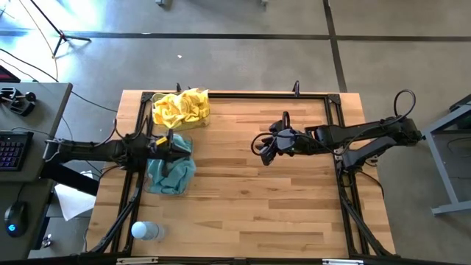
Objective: Sort microfiber towel by color & place in baskets
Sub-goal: Return to Home Position
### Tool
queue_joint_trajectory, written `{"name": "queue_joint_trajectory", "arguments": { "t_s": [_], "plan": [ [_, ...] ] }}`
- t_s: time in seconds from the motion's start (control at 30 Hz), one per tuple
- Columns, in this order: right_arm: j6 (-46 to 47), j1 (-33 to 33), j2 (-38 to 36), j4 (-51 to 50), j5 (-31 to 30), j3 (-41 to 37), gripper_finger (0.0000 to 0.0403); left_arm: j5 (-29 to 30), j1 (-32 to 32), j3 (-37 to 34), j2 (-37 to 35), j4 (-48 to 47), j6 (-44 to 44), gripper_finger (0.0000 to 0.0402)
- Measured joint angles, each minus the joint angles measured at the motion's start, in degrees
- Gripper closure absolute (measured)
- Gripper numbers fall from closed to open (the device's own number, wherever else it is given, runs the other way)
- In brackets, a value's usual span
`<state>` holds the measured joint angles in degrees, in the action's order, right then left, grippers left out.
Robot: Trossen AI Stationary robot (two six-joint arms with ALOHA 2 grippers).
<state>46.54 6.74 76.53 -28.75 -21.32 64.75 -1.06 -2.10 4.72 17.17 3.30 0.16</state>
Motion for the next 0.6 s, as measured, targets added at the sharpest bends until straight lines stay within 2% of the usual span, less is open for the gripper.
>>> {"name": "queue_joint_trajectory", "arguments": {
  "t_s": [0.27,0.5,0.6],
  "plan": [
    [-0.4,0.0,0.0,-0.1,0.0,0.0,0.0215,-0.2,-0.2,-4.1,-8.3,-2.3,-0.1,0.0401],
    [-0.7,0.0,0.0,-0.3,0.0,0.0,0.0215,-1.4,-0.2,-4.0,-11.3,-2.1,2.1,0.0401],
    [-4.4,0.0,0.0,-1.9,0.0,0.0,0.0215,-1.4,-0.2,-4.0,-11.3,-2.1,0.4,0.0401]
  ]
}}
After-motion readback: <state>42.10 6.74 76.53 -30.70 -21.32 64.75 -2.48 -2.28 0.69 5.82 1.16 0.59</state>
